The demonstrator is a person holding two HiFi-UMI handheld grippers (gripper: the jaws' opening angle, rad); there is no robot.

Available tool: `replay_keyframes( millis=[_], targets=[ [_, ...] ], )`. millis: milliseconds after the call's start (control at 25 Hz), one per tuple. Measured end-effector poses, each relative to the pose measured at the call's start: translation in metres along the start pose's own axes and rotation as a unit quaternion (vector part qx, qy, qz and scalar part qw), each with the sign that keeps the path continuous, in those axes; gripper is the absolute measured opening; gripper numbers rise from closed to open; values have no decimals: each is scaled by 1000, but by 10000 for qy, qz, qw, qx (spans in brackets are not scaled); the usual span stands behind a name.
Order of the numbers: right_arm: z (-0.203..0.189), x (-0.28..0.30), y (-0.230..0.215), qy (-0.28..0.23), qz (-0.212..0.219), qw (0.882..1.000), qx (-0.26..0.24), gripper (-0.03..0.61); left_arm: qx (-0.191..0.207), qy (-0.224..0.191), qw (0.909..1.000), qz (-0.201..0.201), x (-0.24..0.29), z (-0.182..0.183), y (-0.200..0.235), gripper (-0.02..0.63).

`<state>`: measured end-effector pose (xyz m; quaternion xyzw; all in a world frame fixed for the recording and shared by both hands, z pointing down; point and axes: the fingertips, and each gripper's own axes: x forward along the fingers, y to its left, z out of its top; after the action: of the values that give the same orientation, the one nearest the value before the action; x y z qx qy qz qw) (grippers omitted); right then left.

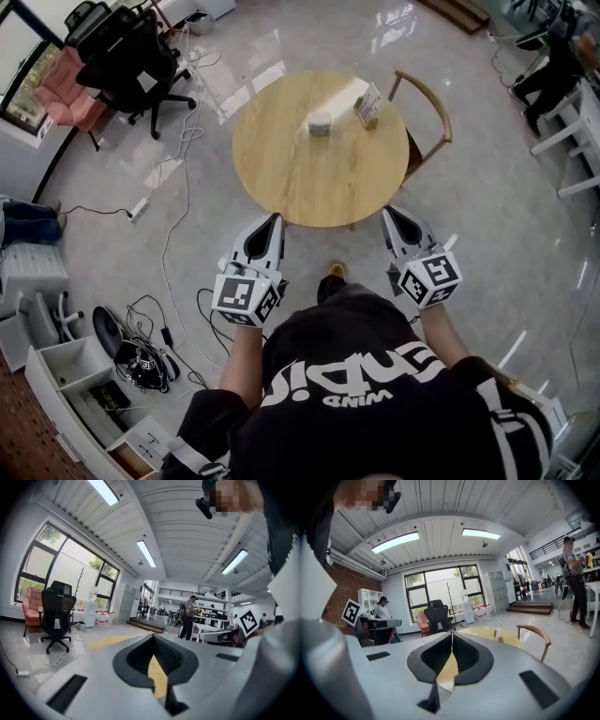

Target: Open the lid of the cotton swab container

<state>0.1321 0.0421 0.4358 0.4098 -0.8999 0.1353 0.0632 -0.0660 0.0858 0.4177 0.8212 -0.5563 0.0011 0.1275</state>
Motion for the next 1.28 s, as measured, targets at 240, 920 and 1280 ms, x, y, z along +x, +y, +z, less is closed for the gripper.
replay_keyframes(
  millis=[240, 920, 1280],
  targets=[
    [17, 26, -25, 0, 223, 9997, -96, 3, -49, -157, 9997, 176, 28, 13, 6, 8],
    [23, 80, -39, 83, 260, 9996, -33, 3, 16, -213, 9997, 99, 68, 28, 52, 8],
    [38, 121, -43, 38, 129, 9999, -24, 3, 229, -149, 9993, -268, 106, 45, 80, 8]
  ],
)
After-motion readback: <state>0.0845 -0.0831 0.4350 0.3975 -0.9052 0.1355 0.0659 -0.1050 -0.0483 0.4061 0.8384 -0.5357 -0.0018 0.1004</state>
